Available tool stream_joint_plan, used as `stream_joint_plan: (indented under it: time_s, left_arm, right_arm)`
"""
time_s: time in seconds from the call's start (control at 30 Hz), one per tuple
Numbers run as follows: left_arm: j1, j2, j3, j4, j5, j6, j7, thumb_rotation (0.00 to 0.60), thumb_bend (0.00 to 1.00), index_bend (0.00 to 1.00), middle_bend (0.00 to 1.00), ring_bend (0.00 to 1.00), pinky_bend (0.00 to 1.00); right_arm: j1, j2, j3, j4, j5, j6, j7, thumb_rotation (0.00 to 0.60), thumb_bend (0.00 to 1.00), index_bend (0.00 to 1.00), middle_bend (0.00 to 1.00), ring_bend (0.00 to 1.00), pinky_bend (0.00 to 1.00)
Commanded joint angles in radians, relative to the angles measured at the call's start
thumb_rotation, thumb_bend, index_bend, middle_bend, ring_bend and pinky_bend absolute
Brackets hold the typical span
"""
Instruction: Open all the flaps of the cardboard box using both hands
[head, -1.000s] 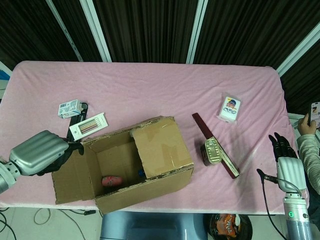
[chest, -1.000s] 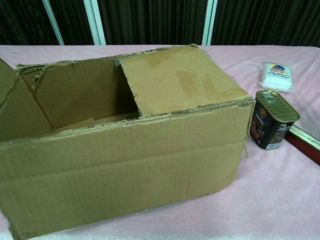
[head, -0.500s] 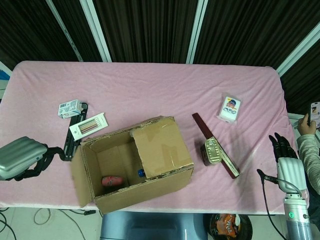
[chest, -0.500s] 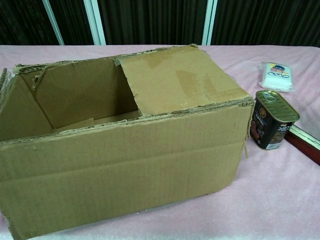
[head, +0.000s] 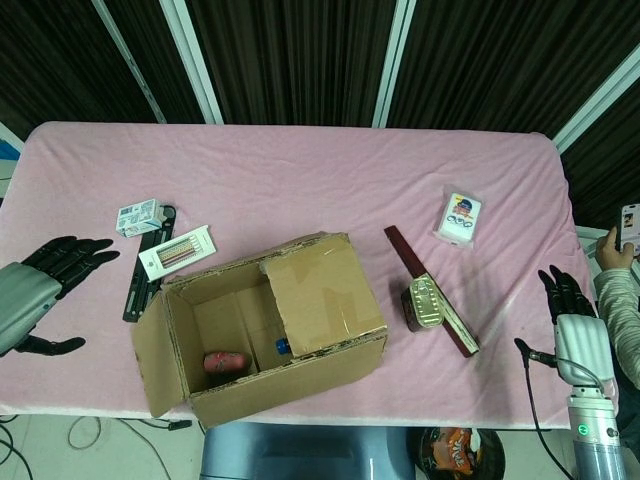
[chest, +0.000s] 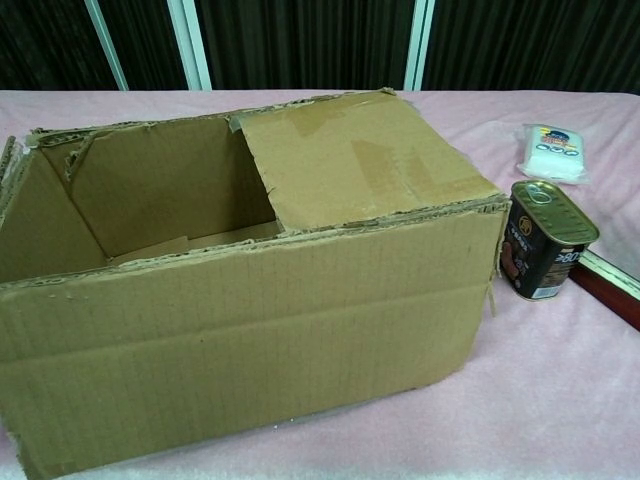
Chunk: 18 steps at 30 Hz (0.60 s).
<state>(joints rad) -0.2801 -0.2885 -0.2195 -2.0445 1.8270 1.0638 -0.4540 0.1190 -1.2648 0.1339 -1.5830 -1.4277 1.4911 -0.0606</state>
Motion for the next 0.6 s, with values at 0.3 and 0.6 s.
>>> stream_joint_plan:
  time_s: [0.3,0.6]
  left_arm:
    - [0.248,-0.534,0.113,0.090,-0.202,0.434,0.609,0.600,0.09,0.00,0.00,0.00,0.03]
    - [0.282,-0.678,0.138,0.215,-0.251,0.488,0.575,0.600,0.09,0.00,0.00,0.00,0.03]
  right_arm:
    - [0.010,0.014,-0.004,-0.028,-0.054,0.020,-0.008,0.600,0.18,0.00,0.00,0.00,0.21]
    - [0.084,0.062,0.035,-0.072,-0.129,-0.010,-0.020,0.600,0.18,0.00,0.00,0.00,0.21]
